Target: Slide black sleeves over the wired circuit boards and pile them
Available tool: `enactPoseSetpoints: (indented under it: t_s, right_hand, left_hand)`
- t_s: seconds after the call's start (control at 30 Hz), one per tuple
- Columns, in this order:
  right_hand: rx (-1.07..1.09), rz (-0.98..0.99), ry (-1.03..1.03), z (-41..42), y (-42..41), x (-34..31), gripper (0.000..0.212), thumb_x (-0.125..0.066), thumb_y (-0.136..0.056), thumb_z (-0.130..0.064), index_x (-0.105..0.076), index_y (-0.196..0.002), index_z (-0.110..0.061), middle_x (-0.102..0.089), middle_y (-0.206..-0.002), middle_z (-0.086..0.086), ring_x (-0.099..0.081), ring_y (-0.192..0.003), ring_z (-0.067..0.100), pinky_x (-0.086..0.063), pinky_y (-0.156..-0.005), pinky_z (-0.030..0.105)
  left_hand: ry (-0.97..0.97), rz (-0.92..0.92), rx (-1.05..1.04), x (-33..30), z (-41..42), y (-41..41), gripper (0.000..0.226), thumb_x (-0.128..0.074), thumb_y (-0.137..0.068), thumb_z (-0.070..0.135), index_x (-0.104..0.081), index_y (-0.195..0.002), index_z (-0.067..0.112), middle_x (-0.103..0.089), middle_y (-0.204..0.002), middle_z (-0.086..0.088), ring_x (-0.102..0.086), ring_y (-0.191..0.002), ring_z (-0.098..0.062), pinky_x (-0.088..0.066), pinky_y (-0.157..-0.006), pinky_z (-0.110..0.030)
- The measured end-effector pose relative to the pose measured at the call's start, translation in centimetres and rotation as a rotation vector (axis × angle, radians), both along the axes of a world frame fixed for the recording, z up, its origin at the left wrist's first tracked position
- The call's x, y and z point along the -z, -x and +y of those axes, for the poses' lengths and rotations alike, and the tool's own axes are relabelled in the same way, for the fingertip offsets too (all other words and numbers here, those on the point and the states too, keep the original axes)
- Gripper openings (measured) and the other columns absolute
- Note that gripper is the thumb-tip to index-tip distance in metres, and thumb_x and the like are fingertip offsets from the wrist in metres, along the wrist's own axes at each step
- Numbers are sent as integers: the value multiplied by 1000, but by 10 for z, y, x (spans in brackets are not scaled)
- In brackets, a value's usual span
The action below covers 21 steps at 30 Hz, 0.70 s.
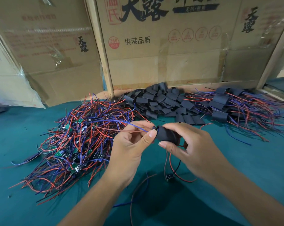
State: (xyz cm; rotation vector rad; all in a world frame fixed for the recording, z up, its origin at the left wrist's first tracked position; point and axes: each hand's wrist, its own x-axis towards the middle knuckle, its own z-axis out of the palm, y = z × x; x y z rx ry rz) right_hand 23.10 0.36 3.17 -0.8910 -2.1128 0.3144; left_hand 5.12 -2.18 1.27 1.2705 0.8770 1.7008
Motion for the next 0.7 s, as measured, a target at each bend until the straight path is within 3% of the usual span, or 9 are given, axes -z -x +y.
enactPoseSetpoints:
  t_s: [0.13,0.37,0.53,0.7]
  right_hand:
    - [22,-26,1,-1,-2,-2,39,-61,-88,-46,-64,-119,-22,-65,-103,-8,-60,-92,11,-47,-81,32]
    - [59,-77,-83,-1,-5,-3,42,-58,-90,-50,-66,-119,-20,-61,-95,-5,-57,-83,17,-51,-68,41]
    - [52,-69,-150,-1,-6,-6,48,-53,-90,-53,-68,-116,-15,-61,-91,-4,-57,-80,16,-51,-64,39]
    - [52,-49,-154,0,-7,-4,40,-64,-88,-44,-69,-115,-14,-62,-91,-4,-58,-78,16,-50,-65,36]
  left_hand:
    - [12,8,8,3,1,1,20,-75,-79,28,-77,-95,15,-71,-90,-8,-62,-80,-19,-51,-80,-26]
    - [32,-19,54,4,-1,0,19,-77,-78,26,-74,-92,14,-64,-71,-13,-60,-68,-23,-50,-73,-24]
    - [51,-71,91,2,-4,-4,4,-72,-83,16,-74,-84,13,-64,-71,-16,-60,-65,-24,-51,-69,-28]
    - [29,-52,83,4,-4,-6,19,-68,-89,21,-73,-82,4,-66,-77,-21,-60,-68,-27,-52,-71,-33]
